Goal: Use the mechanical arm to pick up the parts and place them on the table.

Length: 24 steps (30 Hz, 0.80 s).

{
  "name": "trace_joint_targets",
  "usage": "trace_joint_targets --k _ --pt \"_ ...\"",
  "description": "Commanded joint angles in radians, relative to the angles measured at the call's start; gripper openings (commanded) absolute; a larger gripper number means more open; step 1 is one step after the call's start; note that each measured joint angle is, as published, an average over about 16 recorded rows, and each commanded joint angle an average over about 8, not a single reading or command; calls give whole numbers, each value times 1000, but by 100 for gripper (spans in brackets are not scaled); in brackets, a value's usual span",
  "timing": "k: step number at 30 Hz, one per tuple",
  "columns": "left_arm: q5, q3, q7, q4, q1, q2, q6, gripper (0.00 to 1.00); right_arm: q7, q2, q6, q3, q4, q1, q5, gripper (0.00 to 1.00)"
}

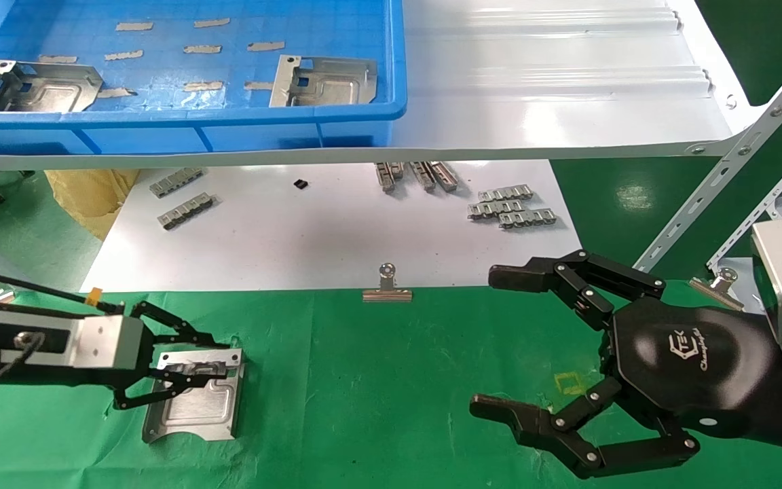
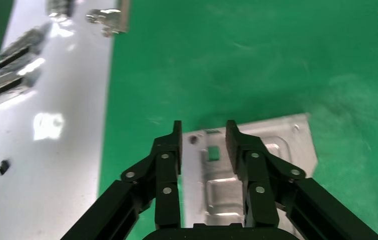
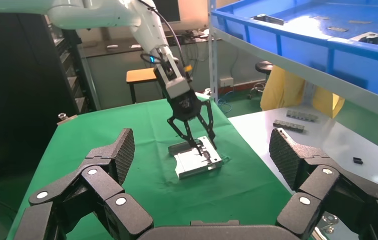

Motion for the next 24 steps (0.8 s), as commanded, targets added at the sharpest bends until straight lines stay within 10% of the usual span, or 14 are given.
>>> trace_joint_targets --k 1,24 --pt "-12 -5 -15 15 -7 5 19 100 0 0 0 0 0 0 0 100" --pt "-169 -56 -216 -73 94 -44 32 100 0 0 0 0 0 0 0 100"
